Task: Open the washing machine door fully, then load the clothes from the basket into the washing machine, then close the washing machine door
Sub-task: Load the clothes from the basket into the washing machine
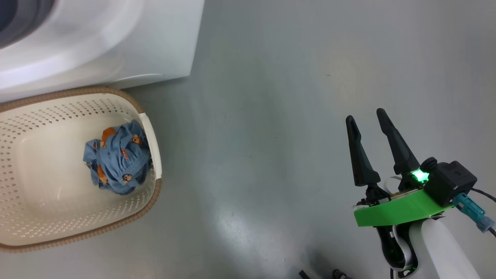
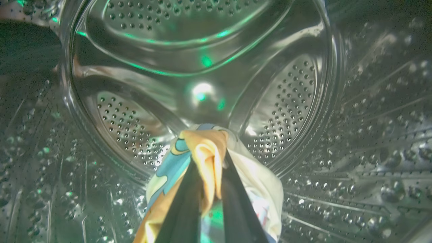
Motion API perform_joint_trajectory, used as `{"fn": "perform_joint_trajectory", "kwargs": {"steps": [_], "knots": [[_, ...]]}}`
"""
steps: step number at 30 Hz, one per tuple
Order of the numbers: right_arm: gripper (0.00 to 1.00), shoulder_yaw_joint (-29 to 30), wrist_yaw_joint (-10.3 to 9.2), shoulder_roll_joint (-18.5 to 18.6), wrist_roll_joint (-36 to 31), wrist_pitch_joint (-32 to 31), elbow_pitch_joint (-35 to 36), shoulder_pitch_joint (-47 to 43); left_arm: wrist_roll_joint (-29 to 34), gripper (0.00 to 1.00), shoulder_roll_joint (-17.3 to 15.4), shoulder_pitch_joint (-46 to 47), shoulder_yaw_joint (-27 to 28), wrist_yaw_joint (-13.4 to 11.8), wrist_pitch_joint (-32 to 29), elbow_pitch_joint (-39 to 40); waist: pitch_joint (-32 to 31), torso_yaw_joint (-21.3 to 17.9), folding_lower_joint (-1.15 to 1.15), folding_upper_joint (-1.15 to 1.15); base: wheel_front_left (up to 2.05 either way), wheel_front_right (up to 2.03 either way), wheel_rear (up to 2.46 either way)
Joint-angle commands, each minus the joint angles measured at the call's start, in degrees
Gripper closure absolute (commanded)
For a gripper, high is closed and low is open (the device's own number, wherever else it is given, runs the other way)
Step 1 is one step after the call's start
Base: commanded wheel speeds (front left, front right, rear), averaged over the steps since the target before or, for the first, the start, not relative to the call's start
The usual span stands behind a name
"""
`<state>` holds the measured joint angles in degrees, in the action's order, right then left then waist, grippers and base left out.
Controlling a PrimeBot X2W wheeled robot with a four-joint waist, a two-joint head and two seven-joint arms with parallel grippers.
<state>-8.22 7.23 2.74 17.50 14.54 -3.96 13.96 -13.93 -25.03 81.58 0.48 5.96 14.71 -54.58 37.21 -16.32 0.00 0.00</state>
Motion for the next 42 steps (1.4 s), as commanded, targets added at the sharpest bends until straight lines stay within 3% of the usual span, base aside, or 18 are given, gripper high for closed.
{"fn": "perform_joint_trajectory", "kwargs": {"steps": [1,5,6,7,8,9,20,30,36,42], "knots": [[0.0,-1.2,0.25,0.2,-0.1,0.5,1.4,0.4,0.8,1.0,-2.8,-2.2,0.7,-0.4,0.3,1.9,0.2,0.2,0.0,0.0,0.0,0.0,0.0],[0.0,-1.4,0.25,0.2,-0.1,0.5,1.3,0.7,1.3,1.0,-2.4,-3.8,0.9,-0.2,0.3,0.4,0.2,0.4,0.0,0.0,0.0,0.0,0.0],[0.0,-1.5,0.25,0.2,0.0,0.5,1.2,0.8,1.4,0.92,-2.4,-4.0,0.7,-0.1,0.3,-0.8,0.1,0.4,0.0,0.0,0.0,0.0,0.0],[0.0,-1.6,0.25,0.2,0.0,0.5,1.2,0.8,1.7,0.66,-2.4,-4.0,0.4,0.0,0.3,-1.9,0.1,0.5,0.0,0.0,0.0,0.0,0.0],[0.0,-1.6,0.25,0.2,0.0,0.5,1.2,0.8,1.9,0.09,-2.5,-3.9,0.3,0.0,0.3,-3.0,0.0,0.5,0.0,0.0,0.0,0.0,0.0],[0.0,-1.6,0.25,0.2,0.0,0.5,1.1,0.8,1.8,0.0,-2.4,-3.7,0.2,0.0,0.3,-4.7,-0.1,0.6,0.0,0.0,0.0,0.0,0.0],[0.0,-1.8,0.25,0.1,0.1,0.5,0.9,0.7,3.1,0.0,-1.9,0.2,-4.1,1.0,-5.0,-16.6,-1.4,1.1,0.0,0.0,0.0,0.0,0.0],[0.0,-1.4,0.25,0.1,-0.1,0.5,0.8,0.8,1.6,0.0,-0.9,0.0,-4.6,1.3,-1.7,-17.5,-2.3,1.5,0.0,0.0,0.0,0.0,0.0],[0.0,-0.7,0.25,0.4,-0.4,0.5,1.0,0.7,-0.6,0.0,0.5,-3.5,-3.6,1.4,0.2,-14.4,-3.4,2.4,0.0,0.0,0.0,0.0,0.0],[0.0,0.0,0.25,1.0,-0.7,0.5,1.2,0.7,-1.9,0.0,1.5,-10.4,-0.1,1.2,0.3,-2.8,-4.6,3.4,0.0,0.0,0.0,0.0,0.0]]}}
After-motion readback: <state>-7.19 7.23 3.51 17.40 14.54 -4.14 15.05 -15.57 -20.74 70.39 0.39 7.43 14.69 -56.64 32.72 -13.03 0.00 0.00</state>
